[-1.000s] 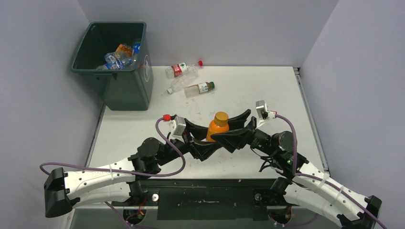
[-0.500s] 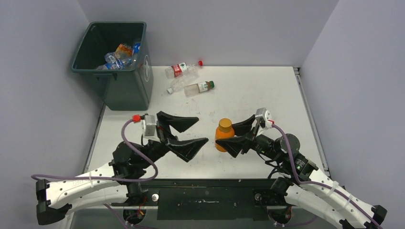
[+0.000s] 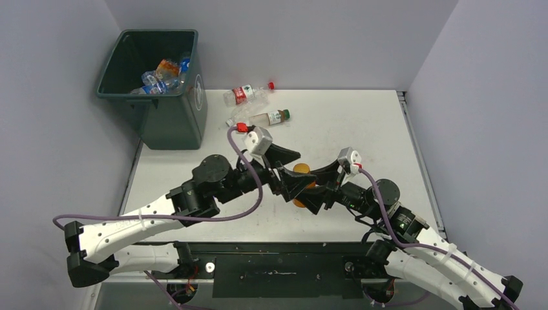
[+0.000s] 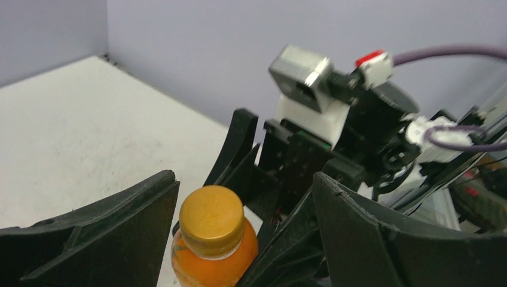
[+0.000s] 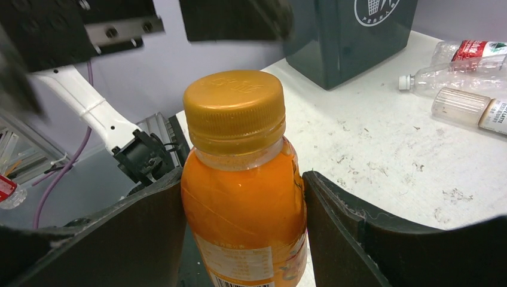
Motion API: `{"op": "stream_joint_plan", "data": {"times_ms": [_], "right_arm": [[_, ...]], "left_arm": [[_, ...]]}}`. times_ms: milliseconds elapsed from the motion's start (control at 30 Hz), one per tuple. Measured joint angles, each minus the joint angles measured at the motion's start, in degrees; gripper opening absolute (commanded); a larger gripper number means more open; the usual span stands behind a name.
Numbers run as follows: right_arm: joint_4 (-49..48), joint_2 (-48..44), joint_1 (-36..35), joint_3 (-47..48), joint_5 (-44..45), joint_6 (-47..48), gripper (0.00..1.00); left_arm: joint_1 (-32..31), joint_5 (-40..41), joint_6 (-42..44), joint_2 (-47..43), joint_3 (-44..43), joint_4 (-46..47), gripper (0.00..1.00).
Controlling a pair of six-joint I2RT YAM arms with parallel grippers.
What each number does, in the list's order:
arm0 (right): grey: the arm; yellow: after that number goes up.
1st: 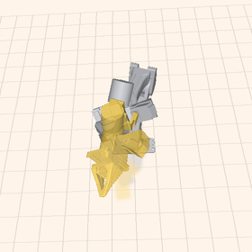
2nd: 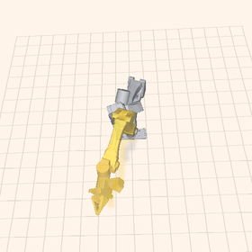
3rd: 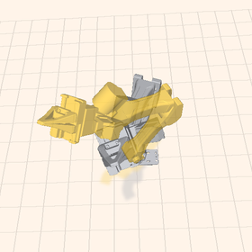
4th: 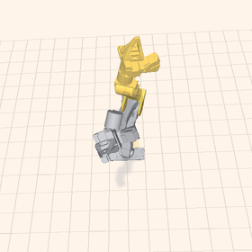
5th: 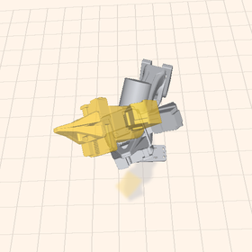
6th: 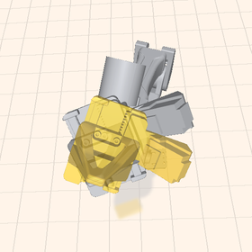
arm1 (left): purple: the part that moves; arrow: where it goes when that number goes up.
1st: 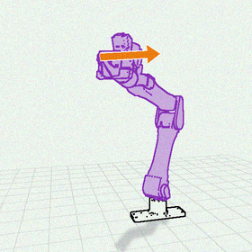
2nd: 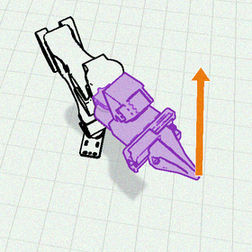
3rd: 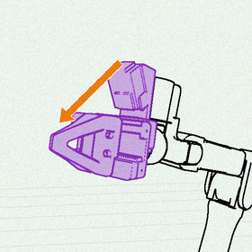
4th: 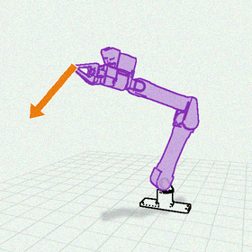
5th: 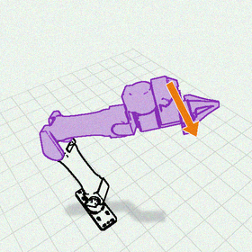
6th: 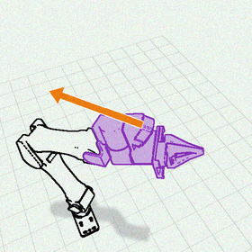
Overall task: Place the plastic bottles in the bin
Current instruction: Pick up the plastic bottle from the corner of the board.
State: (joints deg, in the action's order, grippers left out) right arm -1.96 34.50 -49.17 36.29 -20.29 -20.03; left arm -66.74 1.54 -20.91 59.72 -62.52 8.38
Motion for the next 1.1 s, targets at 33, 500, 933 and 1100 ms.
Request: {"op": "stream_joint_plan", "data": {"times_ms": [33, 500, 933, 1100], "right_arm": [[-0.02, 0.24, 0.00, 0.07, -0.02, 0.00, 0.29], [0.61, 1.07, -0.07, 0.48, -0.09, -0.04, 0.28], [0.33, 0.90, -0.07, 0.92, -0.09, -0.09, 0.26], [0.33, 0.76, -0.07, 0.92, -0.07, -0.09, 0.25]], "left_arm": [[0.00, -0.22, 0.02, 1.05, 0.00, -1.81, 0.70], [1.51, 0.17, -2.43, 3.72, -1.27, -7.48, 0.90], [1.95, 1.29, -3.82, 4.09, -0.92, -8.41, 0.56], [1.95, -0.09, -3.96, 5.03, -0.92, -8.37, 0.54]]}}
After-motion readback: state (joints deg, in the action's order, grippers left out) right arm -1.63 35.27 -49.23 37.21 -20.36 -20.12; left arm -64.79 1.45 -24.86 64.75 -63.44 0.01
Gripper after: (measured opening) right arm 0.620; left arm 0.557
